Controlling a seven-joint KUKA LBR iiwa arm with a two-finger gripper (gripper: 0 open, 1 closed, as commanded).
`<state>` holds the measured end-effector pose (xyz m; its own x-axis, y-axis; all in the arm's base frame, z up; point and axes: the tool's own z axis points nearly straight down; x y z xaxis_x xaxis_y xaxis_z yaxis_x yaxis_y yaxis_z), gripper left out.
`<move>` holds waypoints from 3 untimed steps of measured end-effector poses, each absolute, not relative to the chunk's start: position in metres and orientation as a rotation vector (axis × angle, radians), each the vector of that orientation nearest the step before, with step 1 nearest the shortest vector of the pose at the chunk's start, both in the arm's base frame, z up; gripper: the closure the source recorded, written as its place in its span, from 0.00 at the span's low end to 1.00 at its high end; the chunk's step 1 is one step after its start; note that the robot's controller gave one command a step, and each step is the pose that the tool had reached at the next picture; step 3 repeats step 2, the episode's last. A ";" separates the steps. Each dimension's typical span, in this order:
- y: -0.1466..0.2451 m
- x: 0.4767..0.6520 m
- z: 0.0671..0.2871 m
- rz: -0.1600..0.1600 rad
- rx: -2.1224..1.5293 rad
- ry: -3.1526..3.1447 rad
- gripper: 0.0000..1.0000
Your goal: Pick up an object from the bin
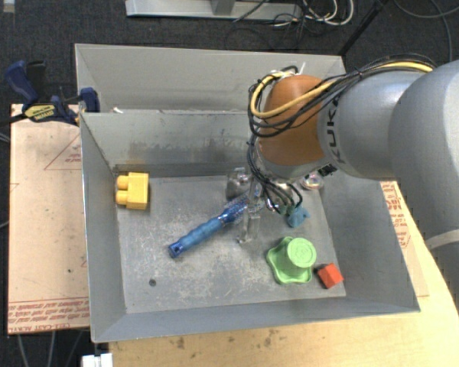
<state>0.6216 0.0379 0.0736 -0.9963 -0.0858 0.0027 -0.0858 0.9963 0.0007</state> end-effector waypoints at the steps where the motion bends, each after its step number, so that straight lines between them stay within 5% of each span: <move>1: 0.038 0.622 0.078 -0.002 0.134 -3.140 1.00; 2: 0.035 0.613 0.230 -0.002 0.081 -3.150 1.00; 3: 0.035 0.613 0.230 -0.002 0.081 -3.150 1.00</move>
Offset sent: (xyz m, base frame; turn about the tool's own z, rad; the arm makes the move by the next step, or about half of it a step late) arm 0.0000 0.0000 0.0000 0.0000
